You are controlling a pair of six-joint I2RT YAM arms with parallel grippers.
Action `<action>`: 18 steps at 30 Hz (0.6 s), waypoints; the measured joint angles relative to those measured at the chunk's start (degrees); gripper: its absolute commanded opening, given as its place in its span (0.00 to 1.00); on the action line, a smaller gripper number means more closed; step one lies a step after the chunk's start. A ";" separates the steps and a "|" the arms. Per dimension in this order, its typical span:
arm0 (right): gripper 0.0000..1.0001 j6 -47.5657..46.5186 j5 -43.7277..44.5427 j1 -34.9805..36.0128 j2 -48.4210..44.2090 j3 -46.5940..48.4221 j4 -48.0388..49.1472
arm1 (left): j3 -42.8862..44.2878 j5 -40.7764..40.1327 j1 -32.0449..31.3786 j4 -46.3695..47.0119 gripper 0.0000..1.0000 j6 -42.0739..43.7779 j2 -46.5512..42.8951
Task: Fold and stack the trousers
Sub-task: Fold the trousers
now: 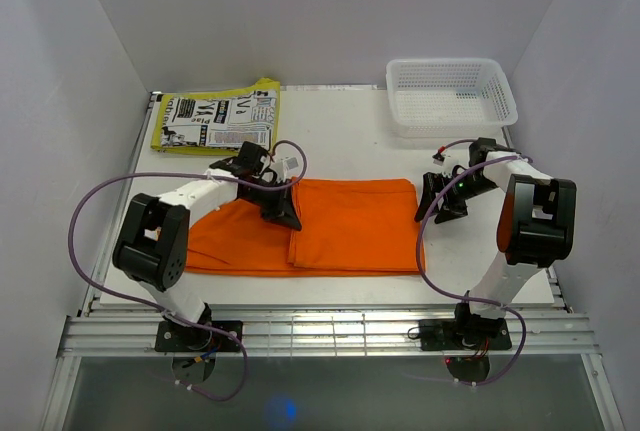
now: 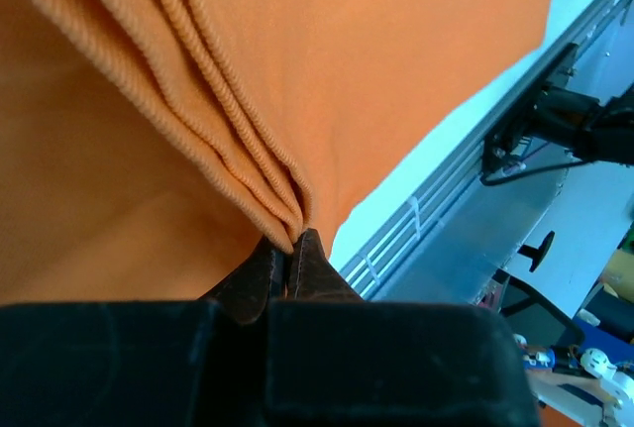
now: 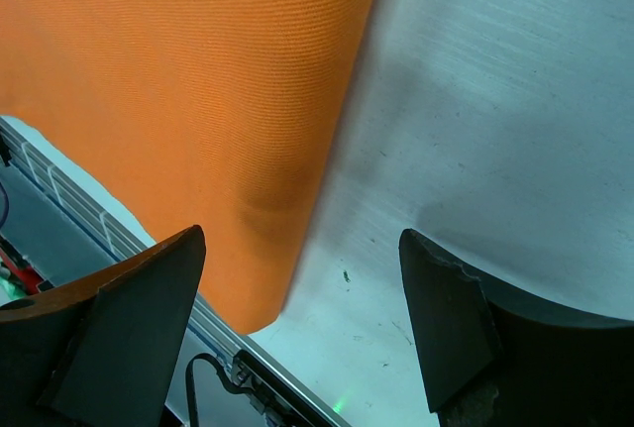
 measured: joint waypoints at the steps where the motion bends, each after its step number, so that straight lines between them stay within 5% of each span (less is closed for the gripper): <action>1: 0.85 0.04 0.04 0.00 0.00 0.00 0.02 | 0.00 0.50 0.00 -0.76 0.00 0.04 -0.92; 12: 0.82 0.24 0.87 0.00 0.50 0.00 1.20 | -1.88 -4.74 4.61 -4.26 0.00 3.96 3.50; 18: 0.69 0.13 0.48 0.00 1.20 -0.83 1.53 | -1.95 -3.91 6.25 -3.69 0.00 4.39 6.51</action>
